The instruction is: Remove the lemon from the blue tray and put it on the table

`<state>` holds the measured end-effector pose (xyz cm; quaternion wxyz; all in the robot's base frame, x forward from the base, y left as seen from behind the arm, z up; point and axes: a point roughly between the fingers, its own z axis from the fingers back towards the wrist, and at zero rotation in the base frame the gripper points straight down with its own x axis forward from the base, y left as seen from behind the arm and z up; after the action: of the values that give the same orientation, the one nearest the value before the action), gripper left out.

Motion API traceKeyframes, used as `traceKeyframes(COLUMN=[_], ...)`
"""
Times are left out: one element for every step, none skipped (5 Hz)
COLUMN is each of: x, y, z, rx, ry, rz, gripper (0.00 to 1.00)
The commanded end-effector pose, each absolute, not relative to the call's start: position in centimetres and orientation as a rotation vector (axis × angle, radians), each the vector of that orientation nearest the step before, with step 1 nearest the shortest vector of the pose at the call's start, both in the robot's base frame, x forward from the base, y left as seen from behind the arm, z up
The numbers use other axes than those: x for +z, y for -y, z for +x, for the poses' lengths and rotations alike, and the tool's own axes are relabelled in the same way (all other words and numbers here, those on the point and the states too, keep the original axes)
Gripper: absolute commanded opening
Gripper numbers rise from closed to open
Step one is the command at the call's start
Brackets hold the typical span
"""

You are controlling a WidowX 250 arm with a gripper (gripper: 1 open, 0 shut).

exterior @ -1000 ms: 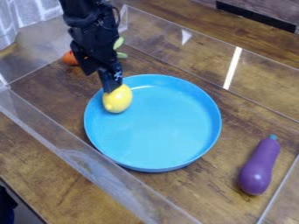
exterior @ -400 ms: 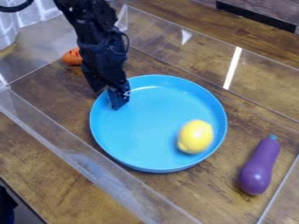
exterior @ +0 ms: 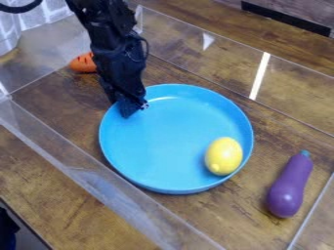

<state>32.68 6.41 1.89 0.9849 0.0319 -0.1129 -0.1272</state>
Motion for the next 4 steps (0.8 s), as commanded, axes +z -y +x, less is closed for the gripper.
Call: traceKeyframes(x=[2.6, 3.4, 4.1, 5.2], y=[-7.7, -8.5, -9.4, -9.6], z=[32.2, 32.2, 32.2, 32.3], rx=[-0.248, -0.244, -0.242, -0.245], ry=[0.212, 0.213, 0.210, 0.227], rz=[0.084, 0.101, 0.118, 0.130], gripper=[0.00, 0.00, 0.00, 0.00])
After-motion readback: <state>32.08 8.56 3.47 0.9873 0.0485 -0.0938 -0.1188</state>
